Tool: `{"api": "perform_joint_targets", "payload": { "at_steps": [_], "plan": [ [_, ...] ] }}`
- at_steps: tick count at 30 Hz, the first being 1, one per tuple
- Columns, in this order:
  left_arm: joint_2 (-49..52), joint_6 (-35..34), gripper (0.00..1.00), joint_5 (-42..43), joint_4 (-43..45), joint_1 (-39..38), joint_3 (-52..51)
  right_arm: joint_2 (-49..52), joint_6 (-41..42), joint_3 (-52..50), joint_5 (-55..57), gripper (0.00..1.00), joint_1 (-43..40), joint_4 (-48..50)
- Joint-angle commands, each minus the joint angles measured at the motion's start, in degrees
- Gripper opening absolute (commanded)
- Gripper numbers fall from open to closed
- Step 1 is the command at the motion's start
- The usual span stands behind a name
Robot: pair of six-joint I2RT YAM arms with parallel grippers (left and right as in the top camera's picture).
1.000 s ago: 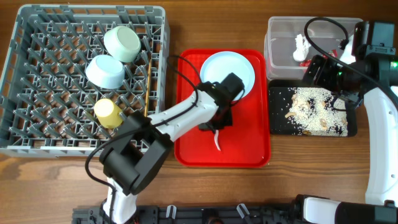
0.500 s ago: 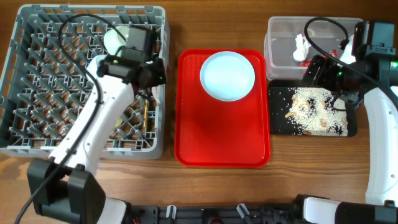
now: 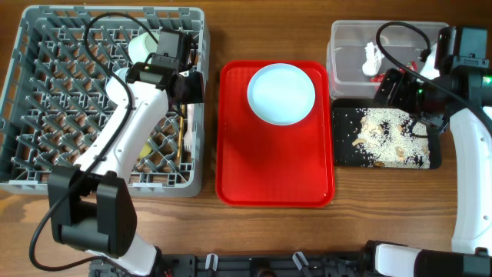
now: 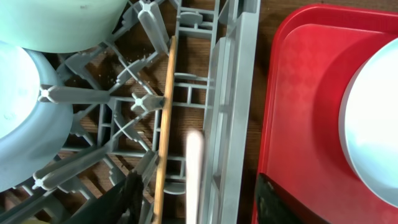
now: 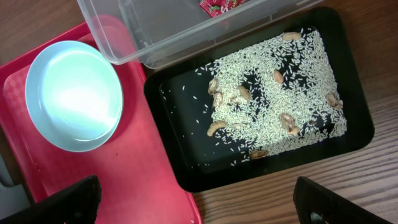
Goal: Sort waste into correct bins and load items into the dishwasher rack
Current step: 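Grasp the rim of the white plate with the left gripper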
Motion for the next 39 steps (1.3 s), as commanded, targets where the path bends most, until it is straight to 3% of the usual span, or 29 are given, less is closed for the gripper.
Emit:
{"api": "perform_joint_targets", "payload": {
  "at_steps": [1,4,7,14,18,22,27,34,39],
  "plan": [
    [-1.60,1.46,0.53,1.20,-0.46,-0.57,3.39,0.07,0.07,0.15,0.13,1.00,-0.13,-0.24],
    [-2.34,-0.72,0.52,9.79,-0.39,-3.63,3.45,0.07,0.09,0.15,0.13,1.00,-0.13,-0.20],
    [-1.18,-1.42,0.61,12.55,1.64,-8.74,3.43,0.07,0.11,0.15,0.11,1.00,-0.13,-0.07],
    [5.62,15.34,0.64,12.37,16.52,-22.05,3.43,0.07,0.11,0.15,0.15,1.00,-0.13,-0.24],
    [11.87,21.33,0.70,12.35,21.16,-26.05,3.43,0.07,0.15,0.15,0.13,1.00,-0.13,-0.24],
    [17.03,22.91,0.75,12.35,22.47,-27.54,3.43,0.07,0.15,0.17,0.13,1.00,-0.13,-0.46],
    [19.93,22.91,0.62,12.33,16.55,-27.63,3.43,0.07,0.11,0.15,0.13,1.00,-0.13,-0.44],
    [20.41,22.88,0.09,12.31,13.07,-27.63,3.39,0.07,0.11,0.15,0.13,1.00,-0.13,-0.42],
    [20.20,22.88,0.04,12.33,13.31,-27.63,3.45,0.07,0.09,0.15,0.15,1.00,-0.13,-0.42]
  ]
}}
